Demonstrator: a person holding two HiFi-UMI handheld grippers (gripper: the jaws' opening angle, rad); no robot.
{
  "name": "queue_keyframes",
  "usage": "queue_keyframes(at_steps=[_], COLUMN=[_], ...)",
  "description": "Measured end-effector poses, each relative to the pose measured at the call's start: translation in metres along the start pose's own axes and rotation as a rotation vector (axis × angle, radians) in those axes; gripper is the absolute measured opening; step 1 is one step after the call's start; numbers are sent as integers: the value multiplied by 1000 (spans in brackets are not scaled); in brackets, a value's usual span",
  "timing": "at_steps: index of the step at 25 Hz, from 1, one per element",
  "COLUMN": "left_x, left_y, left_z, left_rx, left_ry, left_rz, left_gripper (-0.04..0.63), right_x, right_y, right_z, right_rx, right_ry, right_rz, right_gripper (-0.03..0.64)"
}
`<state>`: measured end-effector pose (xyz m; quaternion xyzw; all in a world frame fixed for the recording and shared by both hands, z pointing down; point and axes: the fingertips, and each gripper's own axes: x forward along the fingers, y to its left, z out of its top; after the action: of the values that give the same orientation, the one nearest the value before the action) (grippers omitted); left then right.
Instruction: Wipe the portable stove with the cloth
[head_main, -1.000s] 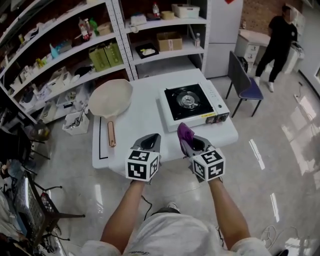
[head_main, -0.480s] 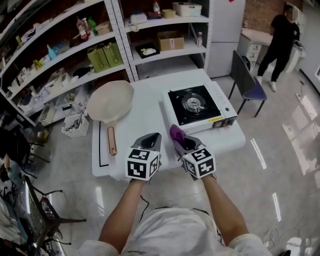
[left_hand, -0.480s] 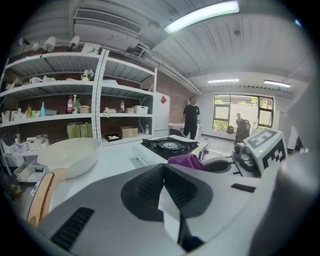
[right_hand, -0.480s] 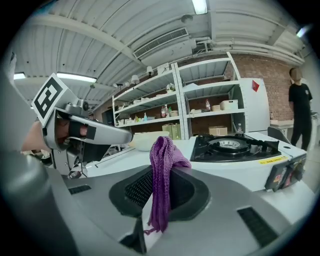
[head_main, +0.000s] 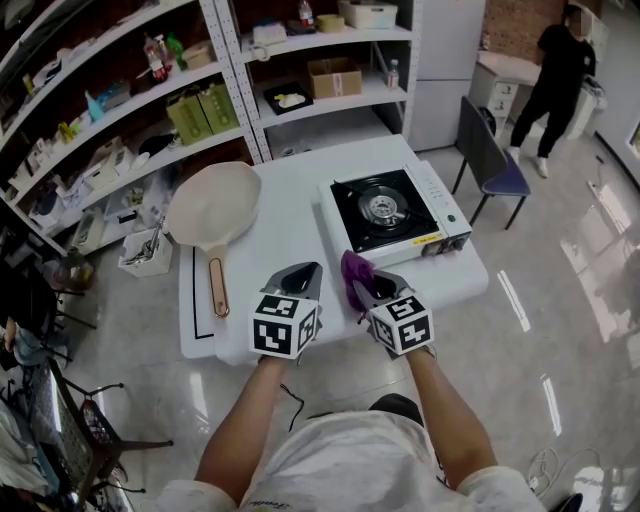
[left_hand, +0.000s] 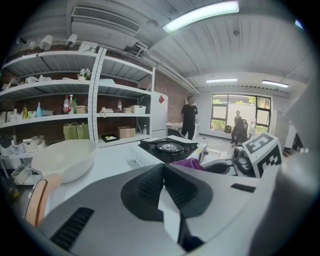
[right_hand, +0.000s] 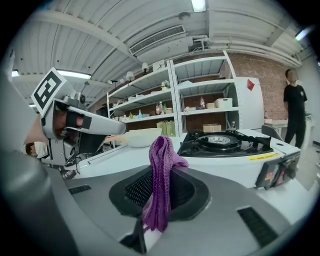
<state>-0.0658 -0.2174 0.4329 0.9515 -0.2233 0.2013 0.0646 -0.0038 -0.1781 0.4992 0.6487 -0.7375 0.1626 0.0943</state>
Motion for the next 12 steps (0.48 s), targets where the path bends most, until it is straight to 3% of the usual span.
queue_keyframes(at_steps=[12], left_x=[26], left_y=[-25], left_z=[10], left_rx=[27], left_ry=[7], left_rz=[-54], left_gripper=[5], right_x=[-16], right_y=[-41], right_z=[-2], right_rx=[13], right_ry=[3], right_rz=[-78], right_gripper=[61])
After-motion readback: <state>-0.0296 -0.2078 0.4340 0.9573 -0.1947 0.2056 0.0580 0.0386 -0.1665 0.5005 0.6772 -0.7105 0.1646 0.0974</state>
